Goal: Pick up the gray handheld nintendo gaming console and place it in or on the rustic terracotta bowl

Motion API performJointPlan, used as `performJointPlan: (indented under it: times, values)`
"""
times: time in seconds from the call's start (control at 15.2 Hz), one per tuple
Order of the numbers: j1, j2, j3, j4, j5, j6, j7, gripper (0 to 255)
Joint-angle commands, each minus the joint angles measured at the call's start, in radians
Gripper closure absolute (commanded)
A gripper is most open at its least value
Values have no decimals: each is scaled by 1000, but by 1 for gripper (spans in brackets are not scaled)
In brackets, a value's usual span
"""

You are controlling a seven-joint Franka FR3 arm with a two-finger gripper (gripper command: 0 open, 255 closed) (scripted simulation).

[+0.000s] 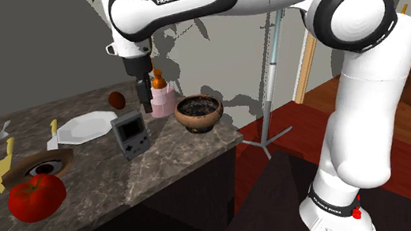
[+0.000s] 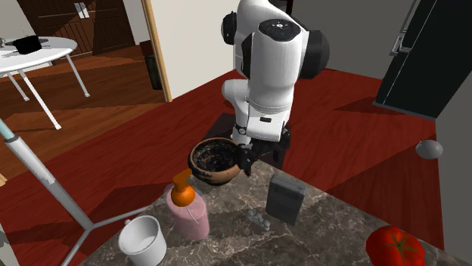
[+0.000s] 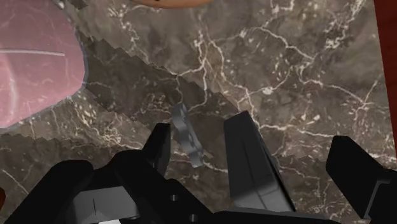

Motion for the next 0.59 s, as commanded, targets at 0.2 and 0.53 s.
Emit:
performJointPlan:
  times: [0.2, 0.53]
  values:
    - [23, 80, 24, 90, 3, 1, -41, 0]
    - [22, 76, 23, 17, 3, 70, -41, 0]
